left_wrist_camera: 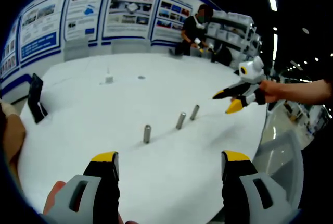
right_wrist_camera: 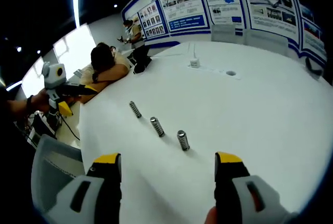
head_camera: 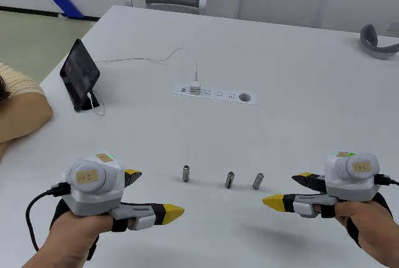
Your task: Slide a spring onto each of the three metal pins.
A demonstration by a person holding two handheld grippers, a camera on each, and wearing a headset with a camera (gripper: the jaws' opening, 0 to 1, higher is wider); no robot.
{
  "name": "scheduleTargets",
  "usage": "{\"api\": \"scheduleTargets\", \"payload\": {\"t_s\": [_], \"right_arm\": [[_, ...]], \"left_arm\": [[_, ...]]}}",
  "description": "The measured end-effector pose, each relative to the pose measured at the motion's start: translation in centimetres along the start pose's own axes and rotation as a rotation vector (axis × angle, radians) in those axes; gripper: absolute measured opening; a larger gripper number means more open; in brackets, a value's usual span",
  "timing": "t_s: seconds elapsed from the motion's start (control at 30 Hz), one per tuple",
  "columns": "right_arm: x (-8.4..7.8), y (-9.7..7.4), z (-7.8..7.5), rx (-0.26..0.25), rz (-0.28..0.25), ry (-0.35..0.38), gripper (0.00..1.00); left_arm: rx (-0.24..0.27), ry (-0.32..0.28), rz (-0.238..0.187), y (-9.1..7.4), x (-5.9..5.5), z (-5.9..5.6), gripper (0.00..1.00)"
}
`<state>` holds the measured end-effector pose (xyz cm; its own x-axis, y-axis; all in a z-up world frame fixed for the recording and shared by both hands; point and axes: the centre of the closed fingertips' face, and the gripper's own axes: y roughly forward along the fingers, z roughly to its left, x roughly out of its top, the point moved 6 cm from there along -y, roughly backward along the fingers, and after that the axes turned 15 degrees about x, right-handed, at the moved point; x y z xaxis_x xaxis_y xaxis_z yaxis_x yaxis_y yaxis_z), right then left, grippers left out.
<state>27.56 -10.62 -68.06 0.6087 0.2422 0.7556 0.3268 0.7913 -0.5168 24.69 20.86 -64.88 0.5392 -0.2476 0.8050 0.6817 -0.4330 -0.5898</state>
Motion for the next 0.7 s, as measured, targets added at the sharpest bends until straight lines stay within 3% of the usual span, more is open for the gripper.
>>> {"api": "scheduleTargets", "payload": {"t_s": [0.13,0.47,0.7], "right_arm": [[-0.2,-0.3,1.0,0.0,-0.048,0.024,0.79],[-1.4,-0.6,3.0,-0.008,-0.064,0.024,0.85],[-1.7,-0.8,3.6,-0.021,-0.078,0.032,0.87]], "left_arm": [[-0.011,-0.017,0.003,0.2,0.0,0.3,0.84],[-0.022,-0.042,-0.006,0.3,0.0,0.6,0.85],[-0.023,-0.041,-0.009,-0.1,-0.1,0.9,0.83]]}}
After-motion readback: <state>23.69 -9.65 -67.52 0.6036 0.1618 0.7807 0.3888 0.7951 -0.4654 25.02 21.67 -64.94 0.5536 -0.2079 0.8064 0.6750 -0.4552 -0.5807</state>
